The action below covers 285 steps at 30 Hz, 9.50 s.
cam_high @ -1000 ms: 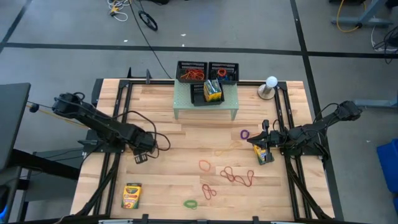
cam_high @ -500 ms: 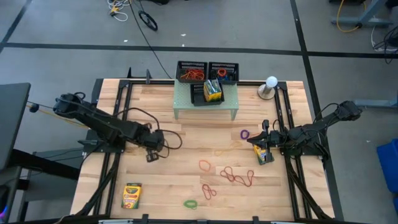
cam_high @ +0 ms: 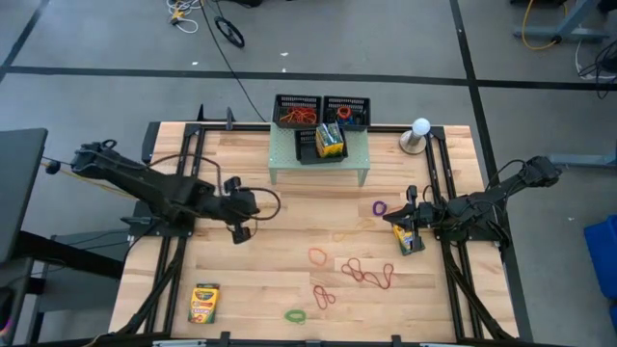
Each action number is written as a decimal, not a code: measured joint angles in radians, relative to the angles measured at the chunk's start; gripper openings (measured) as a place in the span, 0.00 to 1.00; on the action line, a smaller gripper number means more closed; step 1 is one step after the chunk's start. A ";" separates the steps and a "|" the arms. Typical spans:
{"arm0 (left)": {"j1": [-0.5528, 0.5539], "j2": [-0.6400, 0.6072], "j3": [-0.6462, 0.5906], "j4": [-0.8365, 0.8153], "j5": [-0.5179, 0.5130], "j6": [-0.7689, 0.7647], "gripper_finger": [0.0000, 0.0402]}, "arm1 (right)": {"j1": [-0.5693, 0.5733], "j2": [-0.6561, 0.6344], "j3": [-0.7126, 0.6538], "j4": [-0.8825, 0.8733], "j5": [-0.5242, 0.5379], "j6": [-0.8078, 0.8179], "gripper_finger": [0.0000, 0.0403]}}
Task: Pick & Place Office Desk Supplies
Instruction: Put the yellow rubberband into the top left black bin, then put the violet spiral keychain the top right black bin, then put the yellow crayon box into the bottom black bin
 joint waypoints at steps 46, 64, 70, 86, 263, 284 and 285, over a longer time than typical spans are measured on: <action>0.963 0.527 0.565 0.384 0.400 0.556 0.06 | 0.000 0.000 0.000 0.000 -0.001 0.000 0.06; 0.932 0.421 0.566 0.151 0.375 0.735 0.43 | 0.000 0.000 0.000 0.000 0.000 0.000 0.06; 0.895 0.419 0.566 0.131 0.450 0.730 0.24 | 0.000 0.000 0.000 0.000 0.000 0.000 0.06; 0.952 0.483 0.566 0.213 0.607 0.675 0.02 | 0.000 0.000 0.000 0.000 0.003 0.000 0.06; 0.361 0.091 -0.500 1.434 0.472 0.550 0.04 | -1.052 1.268 1.453 -0.960 -0.233 0.079 0.18; 0.039 0.090 -0.282 0.841 0.355 0.482 0.02 | -0.596 0.697 0.845 -0.713 -0.138 0.156 0.04; -0.004 0.090 -0.257 0.777 0.330 0.453 0.02 | -0.544 0.676 0.793 -0.664 -0.112 0.172 0.03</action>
